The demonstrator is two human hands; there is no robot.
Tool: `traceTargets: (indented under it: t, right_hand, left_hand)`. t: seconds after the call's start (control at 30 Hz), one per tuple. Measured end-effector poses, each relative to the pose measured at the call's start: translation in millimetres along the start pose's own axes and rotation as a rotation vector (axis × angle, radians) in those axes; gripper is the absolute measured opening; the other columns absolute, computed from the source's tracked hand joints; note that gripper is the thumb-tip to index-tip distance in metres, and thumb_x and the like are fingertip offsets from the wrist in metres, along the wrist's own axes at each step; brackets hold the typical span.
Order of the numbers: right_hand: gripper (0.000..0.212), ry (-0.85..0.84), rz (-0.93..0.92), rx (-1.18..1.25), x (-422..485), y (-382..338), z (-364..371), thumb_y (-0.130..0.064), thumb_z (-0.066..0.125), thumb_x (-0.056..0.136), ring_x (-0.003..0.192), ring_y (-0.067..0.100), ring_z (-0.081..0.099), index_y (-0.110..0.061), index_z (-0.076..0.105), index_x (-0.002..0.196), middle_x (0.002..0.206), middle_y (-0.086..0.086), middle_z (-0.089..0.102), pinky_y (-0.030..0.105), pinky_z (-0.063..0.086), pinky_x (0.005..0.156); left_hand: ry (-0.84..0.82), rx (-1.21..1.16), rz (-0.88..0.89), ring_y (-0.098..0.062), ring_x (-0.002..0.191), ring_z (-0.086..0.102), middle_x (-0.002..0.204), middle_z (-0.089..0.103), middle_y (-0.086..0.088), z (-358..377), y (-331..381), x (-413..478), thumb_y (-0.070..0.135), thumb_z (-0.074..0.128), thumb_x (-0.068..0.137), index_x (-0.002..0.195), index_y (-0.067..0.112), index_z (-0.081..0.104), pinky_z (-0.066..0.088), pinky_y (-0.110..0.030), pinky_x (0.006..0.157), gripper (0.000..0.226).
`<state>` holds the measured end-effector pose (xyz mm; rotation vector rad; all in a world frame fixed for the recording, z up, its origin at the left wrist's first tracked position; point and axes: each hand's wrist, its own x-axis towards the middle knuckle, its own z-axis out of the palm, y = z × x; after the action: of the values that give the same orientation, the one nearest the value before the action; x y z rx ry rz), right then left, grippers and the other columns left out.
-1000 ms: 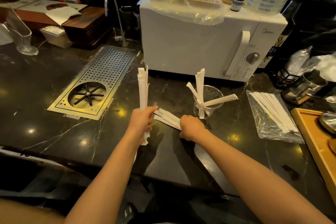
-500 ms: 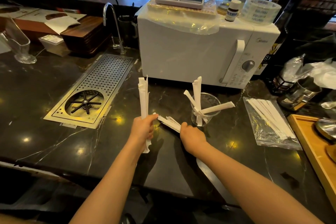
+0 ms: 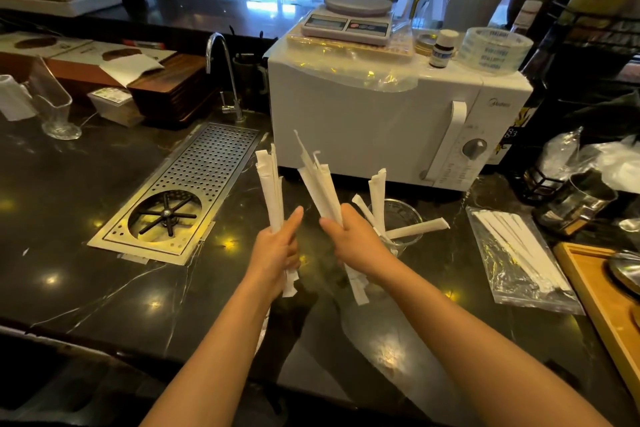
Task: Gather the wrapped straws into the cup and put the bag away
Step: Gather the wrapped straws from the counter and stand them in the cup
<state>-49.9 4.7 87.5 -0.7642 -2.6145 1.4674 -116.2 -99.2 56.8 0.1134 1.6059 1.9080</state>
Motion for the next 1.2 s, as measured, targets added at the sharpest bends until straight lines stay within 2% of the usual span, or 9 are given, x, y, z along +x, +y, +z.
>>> traceTargets:
  t: [0.1, 0.2, 0.33, 0.4, 0.5, 0.6, 0.67, 0.87, 1.2]
  right_hand:
    - [0.029, -0.050, -0.072, 0.114, -4.2, -10.3, 3.2, -0.030, 0.041, 0.094, 0.084, 0.014, 0.052, -0.008, 0.043, 0.114, 0.092, 0.002, 0.049, 0.028, 0.047, 0.072]
    - [0.031, -0.078, -0.116, 0.223, -5.1, -18.5, 6.0, -0.031, 0.040, 0.095, 0.084, 0.012, 0.057, -0.009, 0.044, 0.116, 0.097, 0.005, 0.055, 0.023, 0.051, 0.072]
    - [0.035, -0.062, -0.155, 0.239, -6.0, -25.8, 4.7, -0.029, 0.038, 0.096, 0.085, 0.010, 0.059, -0.007, 0.041, 0.123, 0.106, 0.007, 0.057, 0.017, 0.051, 0.067]
    - [0.035, -0.059, -0.186, 0.178, -4.8, -26.1, 3.9, -0.021, 0.038, 0.096, 0.103, 0.020, 0.058, -0.007, 0.039, 0.128, 0.119, 0.012, 0.054, 0.021, 0.049, 0.078]
    - [0.036, -0.064, -0.192, 0.088, -1.2, -25.0, 3.8, -0.013, 0.041, 0.094, 0.116, 0.028, 0.052, -0.009, 0.038, 0.129, 0.126, 0.015, 0.050, 0.027, 0.047, 0.087]
    - [0.039, -0.070, -0.175, -0.005, 1.8, -21.7, 1.2, -0.015, 0.043, 0.093, 0.118, 0.030, 0.050, -0.012, 0.034, 0.131, 0.130, 0.016, 0.045, 0.035, 0.048, 0.094]
    - [0.040, -0.062, -0.176, -0.056, 1.1, -20.9, -1.4, -0.018, 0.042, 0.094, 0.119, 0.030, 0.049, -0.012, 0.032, 0.132, 0.135, 0.014, 0.042, 0.037, 0.046, 0.097]
    - [0.044, -0.032, -0.225, -0.269, -2.2, -18.7, -2.8, -0.018, 0.044, 0.093, 0.122, 0.031, 0.046, -0.006, 0.031, 0.134, 0.134, 0.016, 0.040, 0.039, 0.042, 0.103]
    - [0.046, -0.073, -0.194, -0.158, -8.4, -15.5, -5.6, -0.025, 0.039, 0.096, 0.125, 0.027, 0.045, -0.013, 0.026, 0.139, 0.144, 0.009, 0.030, 0.037, 0.042, 0.105]
  left_hand:
    - [-0.063, -0.100, 0.073, -0.004, 0.026, 0.036, 0.028, 0.040, 0.005, 9.6, 11.4, -6.7, 0.038, 0.048, 0.085, 0.064, 0.016, 0.049, 0.031, -0.013, 0.032, 0.031]
    - [-0.089, -0.117, 0.133, -0.004, 0.029, 0.046, 0.039, 0.053, 0.006, 18.6, 19.1, -11.6, 0.036, 0.045, 0.086, 0.092, 0.009, 0.055, 0.038, -0.011, 0.035, 0.029]
    - [-0.057, -0.065, 0.183, -0.010, 0.064, 0.063, 0.077, 0.059, -0.004, 24.8, 23.6, -12.2, 0.029, 0.051, 0.085, 0.114, 0.007, 0.048, 0.051, -0.019, 0.056, 0.037]
    - [-0.025, -0.048, 0.187, -0.014, 0.081, 0.062, 0.086, 0.061, -0.005, 27.7, 24.9, -12.1, 0.027, 0.055, 0.082, 0.112, 0.009, 0.049, 0.052, -0.026, 0.071, 0.035]
    - [-0.009, -0.051, 0.169, -0.015, 0.085, 0.061, 0.087, 0.061, -0.006, 31.6, 24.9, -12.6, 0.022, 0.058, 0.081, 0.110, 0.007, 0.054, 0.051, -0.028, 0.077, 0.032]
    - [-0.036, -0.092, 0.155, -0.015, 0.090, 0.060, 0.090, 0.061, -0.004, 35.5, 25.7, -13.5, 0.018, 0.056, 0.081, 0.091, 0.021, 0.061, 0.050, -0.030, 0.083, 0.011]
    - [-0.049, -0.097, 0.153, -0.017, 0.094, 0.059, 0.093, 0.061, -0.004, 37.6, 26.7, -13.1, 0.018, 0.056, 0.081, 0.086, 0.026, 0.063, 0.049, -0.034, 0.087, 0.012]
    - [-0.061, -0.102, 0.116, -0.015, 0.096, 0.058, 0.094, 0.063, -0.001, 39.6, 27.6, -12.5, 0.016, 0.055, 0.083, 0.085, 0.027, 0.065, 0.044, -0.040, 0.094, 0.015]
    - [-0.042, -0.158, 0.097, -0.021, 0.103, 0.057, 0.096, 0.062, -0.006, 40.5, 25.3, -14.5, 0.015, 0.056, 0.082, 0.093, 0.016, 0.064, 0.044, -0.041, 0.096, 0.014]
